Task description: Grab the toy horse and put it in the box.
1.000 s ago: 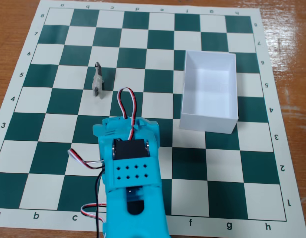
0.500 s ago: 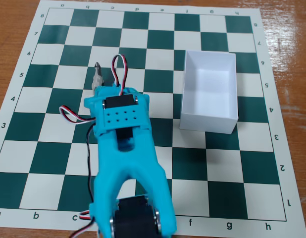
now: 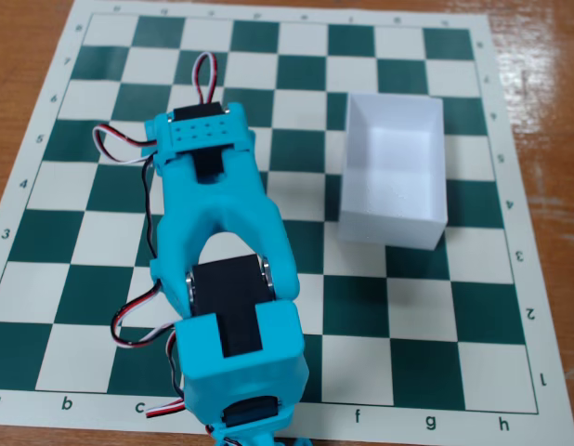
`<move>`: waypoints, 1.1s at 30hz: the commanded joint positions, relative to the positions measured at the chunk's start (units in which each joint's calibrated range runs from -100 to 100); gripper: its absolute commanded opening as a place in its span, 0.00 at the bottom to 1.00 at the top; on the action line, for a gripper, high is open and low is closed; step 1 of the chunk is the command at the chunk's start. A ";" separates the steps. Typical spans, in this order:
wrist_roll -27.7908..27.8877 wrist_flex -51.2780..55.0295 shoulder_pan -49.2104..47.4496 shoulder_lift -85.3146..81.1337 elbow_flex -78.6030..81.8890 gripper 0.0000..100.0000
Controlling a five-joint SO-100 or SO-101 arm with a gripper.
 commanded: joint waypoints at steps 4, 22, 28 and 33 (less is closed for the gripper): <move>-0.60 -0.07 -1.31 6.76 -8.84 0.36; -0.60 -0.32 -0.88 22.60 -24.05 0.36; -0.50 -0.40 -0.45 25.88 -27.32 0.35; -0.35 -0.40 -0.38 27.83 -28.78 0.27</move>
